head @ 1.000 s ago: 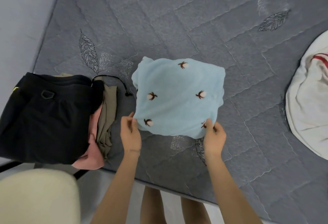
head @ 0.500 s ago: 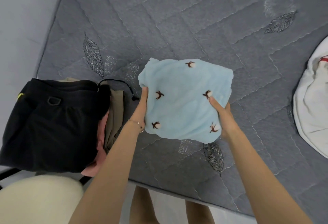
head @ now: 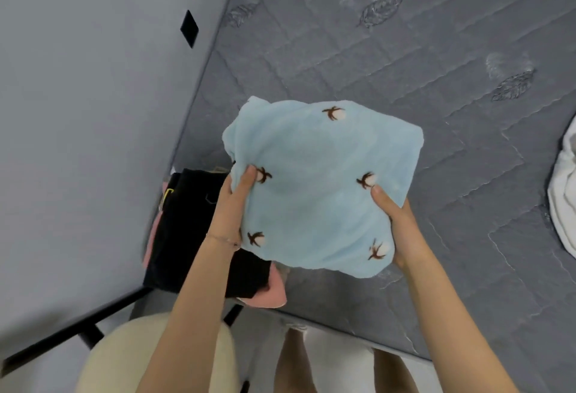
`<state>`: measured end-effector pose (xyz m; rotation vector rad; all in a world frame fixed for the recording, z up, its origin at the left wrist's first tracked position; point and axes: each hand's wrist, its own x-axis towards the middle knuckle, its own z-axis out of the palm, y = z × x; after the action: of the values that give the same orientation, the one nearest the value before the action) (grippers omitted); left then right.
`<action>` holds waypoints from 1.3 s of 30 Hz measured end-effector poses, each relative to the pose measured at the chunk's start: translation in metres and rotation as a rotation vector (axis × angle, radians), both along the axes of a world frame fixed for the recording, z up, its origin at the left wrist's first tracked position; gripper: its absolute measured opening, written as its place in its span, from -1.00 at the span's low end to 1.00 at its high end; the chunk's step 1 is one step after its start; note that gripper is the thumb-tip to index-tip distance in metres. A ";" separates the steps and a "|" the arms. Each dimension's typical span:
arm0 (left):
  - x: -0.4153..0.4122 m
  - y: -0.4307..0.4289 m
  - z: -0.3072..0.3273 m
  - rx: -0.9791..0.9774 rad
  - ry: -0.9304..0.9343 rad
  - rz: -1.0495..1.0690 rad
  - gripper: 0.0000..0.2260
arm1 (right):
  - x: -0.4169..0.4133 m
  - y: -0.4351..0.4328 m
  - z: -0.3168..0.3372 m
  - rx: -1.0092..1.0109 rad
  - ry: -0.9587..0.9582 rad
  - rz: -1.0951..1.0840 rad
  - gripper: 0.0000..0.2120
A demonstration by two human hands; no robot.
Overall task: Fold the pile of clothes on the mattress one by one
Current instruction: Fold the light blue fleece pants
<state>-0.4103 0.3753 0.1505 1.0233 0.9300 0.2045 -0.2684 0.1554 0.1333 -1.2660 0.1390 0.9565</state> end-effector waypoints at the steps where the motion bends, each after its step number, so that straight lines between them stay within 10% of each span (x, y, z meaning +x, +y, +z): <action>1: -0.017 0.014 0.009 0.022 0.015 0.017 -0.60 | -0.016 0.014 0.007 0.020 0.003 0.002 -0.40; 25: -0.175 0.119 -0.099 0.217 0.503 0.161 -0.73 | -0.182 0.137 -0.083 -0.324 -0.059 0.070 -0.30; 31: -0.174 0.114 -0.049 0.688 0.678 0.051 -0.34 | -0.173 0.129 -0.042 -0.464 -0.195 0.091 -0.25; 34: -0.167 0.097 -0.009 1.135 0.688 -0.056 -0.40 | -0.164 0.107 -0.015 -0.700 -0.427 0.286 -0.13; 39: -0.127 0.042 0.037 1.276 0.682 -0.376 -0.44 | -0.139 0.062 0.032 -1.007 -0.935 0.578 -0.28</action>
<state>-0.5369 0.4173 0.1878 2.5321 1.1816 0.1153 -0.4073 0.2179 0.1652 -2.6662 -0.5817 0.6515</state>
